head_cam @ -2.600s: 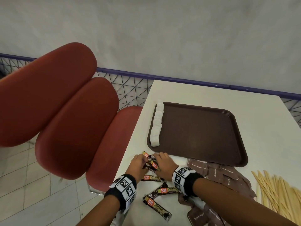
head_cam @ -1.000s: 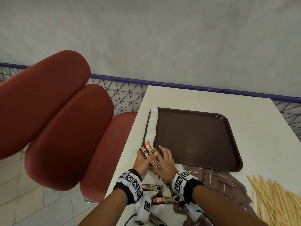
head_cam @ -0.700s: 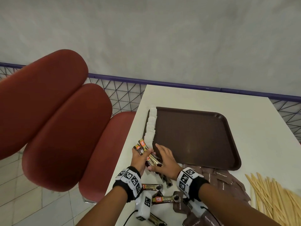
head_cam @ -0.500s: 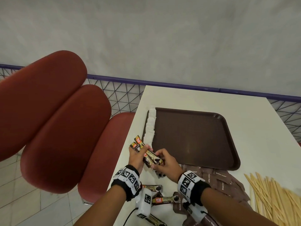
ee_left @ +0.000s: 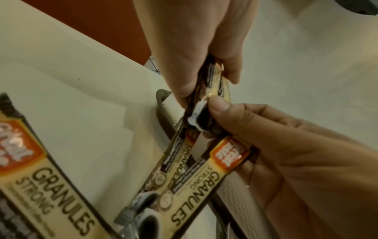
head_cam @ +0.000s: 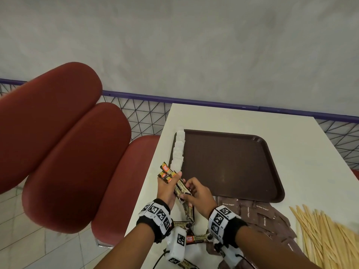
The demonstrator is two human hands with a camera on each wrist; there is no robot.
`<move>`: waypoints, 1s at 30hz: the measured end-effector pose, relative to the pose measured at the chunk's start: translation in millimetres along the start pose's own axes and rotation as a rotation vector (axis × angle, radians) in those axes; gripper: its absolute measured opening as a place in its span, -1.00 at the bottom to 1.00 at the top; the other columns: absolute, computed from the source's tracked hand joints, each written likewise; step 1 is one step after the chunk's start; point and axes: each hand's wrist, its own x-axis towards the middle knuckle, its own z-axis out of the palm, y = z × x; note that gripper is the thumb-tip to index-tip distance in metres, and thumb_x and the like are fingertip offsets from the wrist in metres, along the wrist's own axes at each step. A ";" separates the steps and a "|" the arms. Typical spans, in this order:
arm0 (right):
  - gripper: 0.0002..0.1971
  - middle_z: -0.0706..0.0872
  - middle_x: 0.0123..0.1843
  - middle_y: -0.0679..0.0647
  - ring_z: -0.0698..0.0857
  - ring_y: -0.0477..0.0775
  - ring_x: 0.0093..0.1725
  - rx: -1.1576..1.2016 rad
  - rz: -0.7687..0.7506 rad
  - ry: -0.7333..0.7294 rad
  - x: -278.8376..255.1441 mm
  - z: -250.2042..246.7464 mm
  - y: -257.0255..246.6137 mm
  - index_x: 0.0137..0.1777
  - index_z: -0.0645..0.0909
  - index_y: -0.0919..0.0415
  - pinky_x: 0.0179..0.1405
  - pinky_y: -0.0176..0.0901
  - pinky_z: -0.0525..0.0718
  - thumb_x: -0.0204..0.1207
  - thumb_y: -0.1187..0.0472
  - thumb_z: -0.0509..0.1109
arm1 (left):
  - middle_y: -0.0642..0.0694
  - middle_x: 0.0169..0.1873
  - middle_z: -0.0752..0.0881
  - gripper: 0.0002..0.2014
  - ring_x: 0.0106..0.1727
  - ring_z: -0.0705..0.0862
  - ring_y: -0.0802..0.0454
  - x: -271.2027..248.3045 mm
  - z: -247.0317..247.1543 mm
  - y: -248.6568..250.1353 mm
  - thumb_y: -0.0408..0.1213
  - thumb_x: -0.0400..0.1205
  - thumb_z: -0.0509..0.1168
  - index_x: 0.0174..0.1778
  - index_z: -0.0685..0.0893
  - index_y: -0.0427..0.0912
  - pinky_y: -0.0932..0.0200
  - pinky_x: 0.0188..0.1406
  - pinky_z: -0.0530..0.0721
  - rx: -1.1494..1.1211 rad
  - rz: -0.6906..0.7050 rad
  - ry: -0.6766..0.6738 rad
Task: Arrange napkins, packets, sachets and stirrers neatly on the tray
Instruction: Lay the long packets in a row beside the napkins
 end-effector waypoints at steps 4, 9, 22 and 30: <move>-0.57 0.51 -0.09 -0.06 0.49 -0.08 -0.12 0.085 0.052 0.010 -0.4 -0.8 6.9 -0.10 0.35 -0.10 -0.12 -0.24 0.51 0.25 0.06 0.60 | -0.20 -0.23 0.58 -0.65 -0.28 0.66 -0.09 2.7 1.1 1.6 -0.46 0.56 0.37 0.19 0.43 -0.17 0.03 -0.31 0.70 -0.003 0.025 0.030; -0.36 0.65 0.08 0.03 0.67 -0.03 0.03 0.235 0.197 -0.233 -6.4 -6.5 15.8 0.15 0.31 0.04 0.10 -0.10 0.67 0.20 0.03 0.65 | -0.16 -0.25 0.57 -0.65 -0.29 0.64 -0.09 8.3 0.7 3.3 -0.47 0.57 0.35 0.17 0.42 -0.11 0.02 -0.26 0.68 -0.066 0.010 0.057; -0.79 0.69 -0.22 0.02 0.66 -0.05 -0.16 0.196 0.132 0.159 9.0 -42.1 -4.0 -0.05 0.57 0.11 -0.13 -0.44 0.61 0.42 0.38 0.48 | -0.25 -0.33 0.60 -0.81 -0.39 0.76 -0.09 15.1 -17.7 14.7 -0.49 0.61 0.27 0.08 0.43 -0.27 0.11 -0.45 0.73 0.055 -0.039 0.056; -0.79 0.58 -0.29 -0.06 0.51 -0.22 -0.33 0.114 0.041 0.048 36.1 -28.4 -29.7 -0.02 0.68 0.21 -0.31 -0.58 0.50 0.36 0.33 0.55 | -0.39 0.01 0.70 -0.72 -0.03 0.75 -0.21 -2.3 4.5 7.6 -0.43 0.64 0.26 0.26 0.52 -0.40 0.01 -0.04 0.75 0.092 -0.044 -0.101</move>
